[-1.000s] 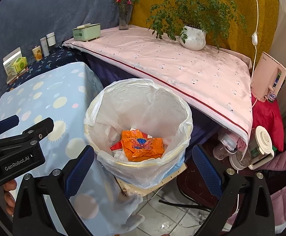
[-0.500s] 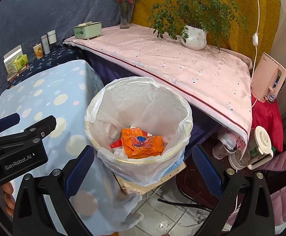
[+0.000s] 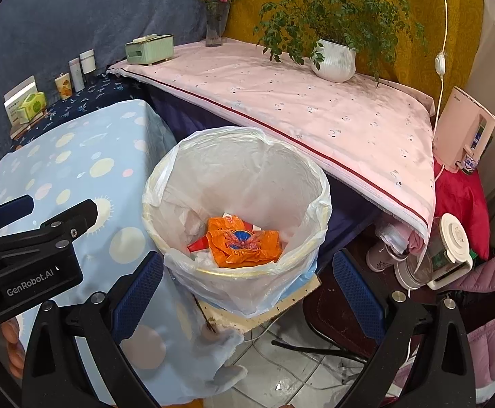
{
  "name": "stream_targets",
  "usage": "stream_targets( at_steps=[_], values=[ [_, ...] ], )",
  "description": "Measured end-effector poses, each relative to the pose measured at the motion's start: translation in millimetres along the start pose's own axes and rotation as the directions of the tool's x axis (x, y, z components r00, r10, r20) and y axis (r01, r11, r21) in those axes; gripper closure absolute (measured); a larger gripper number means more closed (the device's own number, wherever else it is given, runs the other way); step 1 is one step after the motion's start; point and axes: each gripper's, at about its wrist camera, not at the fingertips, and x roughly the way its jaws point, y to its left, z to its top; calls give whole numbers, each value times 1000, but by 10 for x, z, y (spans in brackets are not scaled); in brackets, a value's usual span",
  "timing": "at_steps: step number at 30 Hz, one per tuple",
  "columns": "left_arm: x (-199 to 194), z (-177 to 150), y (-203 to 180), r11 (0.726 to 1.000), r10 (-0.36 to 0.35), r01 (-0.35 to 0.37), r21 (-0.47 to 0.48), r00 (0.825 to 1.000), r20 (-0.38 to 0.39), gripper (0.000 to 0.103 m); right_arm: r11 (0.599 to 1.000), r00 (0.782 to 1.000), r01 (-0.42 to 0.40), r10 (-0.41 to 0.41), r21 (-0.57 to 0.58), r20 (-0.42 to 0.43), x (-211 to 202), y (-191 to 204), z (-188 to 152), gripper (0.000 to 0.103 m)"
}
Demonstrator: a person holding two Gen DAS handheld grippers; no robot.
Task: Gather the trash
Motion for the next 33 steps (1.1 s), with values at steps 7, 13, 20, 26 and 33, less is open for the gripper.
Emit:
stream_targets(
  at_steps=[7, 13, 20, 26, 33],
  values=[
    [23, -15, -29, 1000, -7, 7, -4, 1000, -8, 11, 1000, 1000, 6, -6, 5, -4, 12, -30, -25, 7],
    [24, -29, -49, 1000, 1, -1, 4, 1000, -3, 11, 1000, 1000, 12, -12, 7, -7, 23, -45, -38, 7],
    [14, -35, -61, 1000, 14, -14, 0, 1000, 8, 11, 1000, 1000, 12, -12, 5, -7, 29, -47, -44, 7],
    [10, -35, -73, 1000, 20, -20, 4, 1000, 10, 12, 1000, 1000, 13, -13, 5, -7, 26, -46, -45, 7],
    [9, -31, -74, 1000, 21, -22, 6, 1000, 9, 12, 1000, 1000, 12, -12, 5, -7, 28, -49, -44, 7]
  ],
)
